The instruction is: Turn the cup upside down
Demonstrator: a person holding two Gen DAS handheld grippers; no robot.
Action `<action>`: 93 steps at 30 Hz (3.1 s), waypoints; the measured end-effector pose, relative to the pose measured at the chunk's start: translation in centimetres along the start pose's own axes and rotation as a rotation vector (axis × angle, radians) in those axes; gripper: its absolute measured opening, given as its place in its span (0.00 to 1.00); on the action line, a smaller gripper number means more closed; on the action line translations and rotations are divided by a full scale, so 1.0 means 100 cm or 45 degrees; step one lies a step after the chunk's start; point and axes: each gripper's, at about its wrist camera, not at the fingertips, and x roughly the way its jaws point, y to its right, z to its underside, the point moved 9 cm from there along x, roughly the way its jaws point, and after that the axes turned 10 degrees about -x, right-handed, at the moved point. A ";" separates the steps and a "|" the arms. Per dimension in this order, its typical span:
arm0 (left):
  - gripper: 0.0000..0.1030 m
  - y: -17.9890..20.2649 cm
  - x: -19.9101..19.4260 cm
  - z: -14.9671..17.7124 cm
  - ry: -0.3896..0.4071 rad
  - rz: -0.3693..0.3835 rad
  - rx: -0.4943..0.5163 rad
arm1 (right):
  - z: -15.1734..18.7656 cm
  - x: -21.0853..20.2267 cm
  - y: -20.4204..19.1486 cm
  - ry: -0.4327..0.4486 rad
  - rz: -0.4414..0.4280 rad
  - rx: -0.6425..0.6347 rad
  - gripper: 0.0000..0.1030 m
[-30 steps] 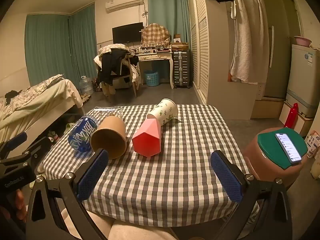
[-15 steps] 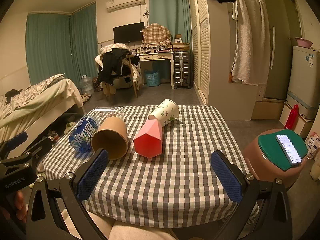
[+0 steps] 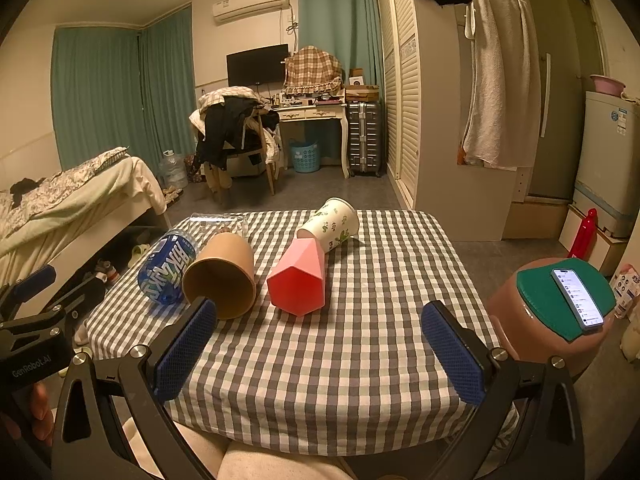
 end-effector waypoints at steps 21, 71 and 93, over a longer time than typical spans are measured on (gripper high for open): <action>1.00 -0.006 0.006 0.003 -0.016 -0.008 -0.019 | 0.003 0.004 -0.004 -0.006 -0.014 -0.002 1.00; 1.00 -0.115 0.102 -0.075 -0.080 -0.259 -0.179 | -0.125 0.156 -0.112 -0.274 -0.377 -0.904 1.00; 1.00 -0.191 0.188 -0.041 -0.246 -0.410 -0.246 | -0.060 0.344 -0.215 -0.771 -0.678 -1.349 0.90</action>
